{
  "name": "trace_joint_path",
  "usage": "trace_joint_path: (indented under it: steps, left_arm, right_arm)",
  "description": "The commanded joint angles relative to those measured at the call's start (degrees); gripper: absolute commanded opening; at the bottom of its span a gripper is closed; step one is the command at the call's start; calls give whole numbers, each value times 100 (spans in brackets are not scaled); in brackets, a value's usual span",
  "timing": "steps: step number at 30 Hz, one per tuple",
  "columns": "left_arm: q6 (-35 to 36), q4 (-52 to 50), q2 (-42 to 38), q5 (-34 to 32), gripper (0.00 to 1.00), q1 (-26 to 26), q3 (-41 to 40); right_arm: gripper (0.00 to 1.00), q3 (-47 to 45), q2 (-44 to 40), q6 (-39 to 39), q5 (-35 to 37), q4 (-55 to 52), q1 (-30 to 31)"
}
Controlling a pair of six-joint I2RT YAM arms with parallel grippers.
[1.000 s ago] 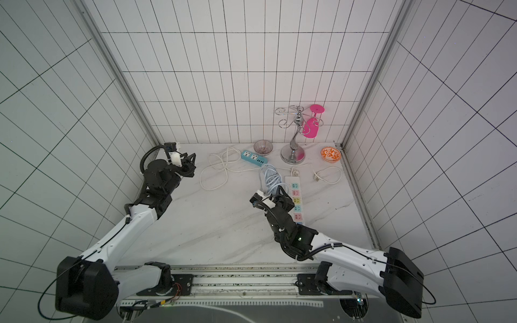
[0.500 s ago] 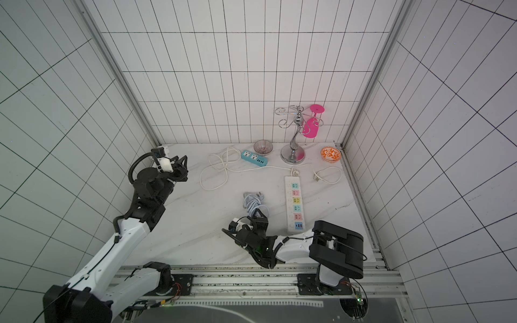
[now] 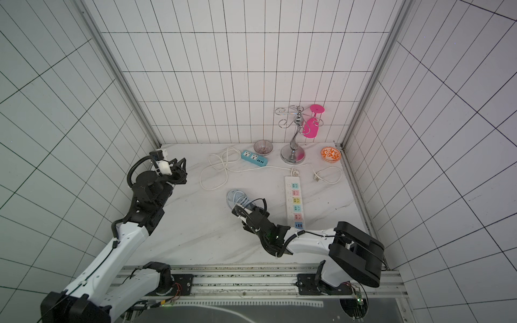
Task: Wrap the cord around the power strip
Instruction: Place the power strip at the center of the board.
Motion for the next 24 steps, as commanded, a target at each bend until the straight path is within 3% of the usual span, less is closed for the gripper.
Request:
trace_joint_path:
  steps: [1, 5, 9, 18, 24]
  left_arm:
    - [-39, -27, -28, -81, 38, 2, -99]
    - [-31, 6, 16, -69, 38, 1, -144]
    - [-13, 6, 17, -94, 38, -2, -191]
    - [-71, 8, 18, -52, 39, -6, -253]
    - [-51, 0, 55, -50, 40, 2, -234]
  right_arm:
    - [0, -202, 79, 467, -1043, 159, -283]
    - [0, -56, 596, 442, -1355, 16, -293]
    - [0, 29, 1085, 451, -1004, 83, 53]
    - [0, 109, 1180, 478, -1184, -19, 51]
    - [26, 339, 1315, 477, -1435, -312, 54]
